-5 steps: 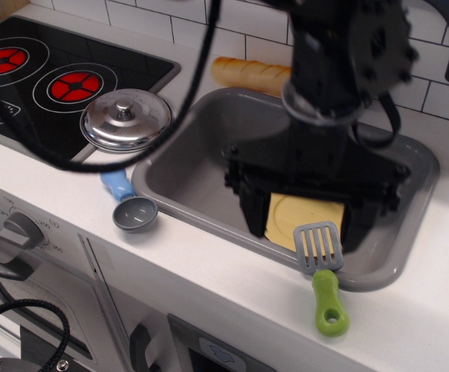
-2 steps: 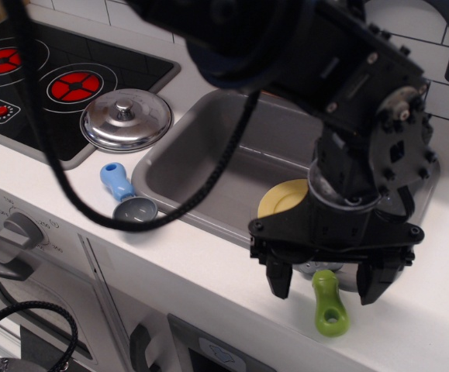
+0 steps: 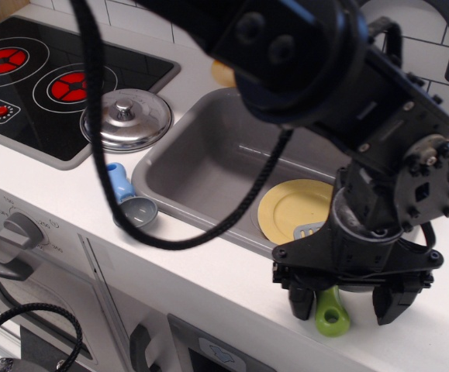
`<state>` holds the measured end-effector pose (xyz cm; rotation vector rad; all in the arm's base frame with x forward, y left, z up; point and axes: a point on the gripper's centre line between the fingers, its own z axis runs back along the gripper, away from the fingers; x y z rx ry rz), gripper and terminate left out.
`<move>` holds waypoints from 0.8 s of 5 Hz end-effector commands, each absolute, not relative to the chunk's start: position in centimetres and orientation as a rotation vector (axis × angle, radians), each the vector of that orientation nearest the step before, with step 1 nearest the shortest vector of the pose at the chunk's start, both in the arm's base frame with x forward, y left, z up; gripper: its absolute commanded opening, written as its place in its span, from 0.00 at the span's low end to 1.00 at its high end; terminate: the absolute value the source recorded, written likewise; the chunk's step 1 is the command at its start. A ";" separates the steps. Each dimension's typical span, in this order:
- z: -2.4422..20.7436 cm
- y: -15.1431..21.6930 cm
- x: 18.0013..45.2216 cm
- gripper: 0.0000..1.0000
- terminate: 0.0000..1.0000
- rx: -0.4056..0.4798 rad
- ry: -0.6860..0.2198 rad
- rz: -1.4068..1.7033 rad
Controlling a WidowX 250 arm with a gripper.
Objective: Put spatula on plate sink
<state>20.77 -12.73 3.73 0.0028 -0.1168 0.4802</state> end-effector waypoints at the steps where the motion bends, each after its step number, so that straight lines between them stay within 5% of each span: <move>1: 4.5 -12.1 21.4 0.00 0.00 -0.020 -0.158 0.477; 4: 6.9 -6.9 26.9 0.00 0.00 -0.024 -0.172 0.635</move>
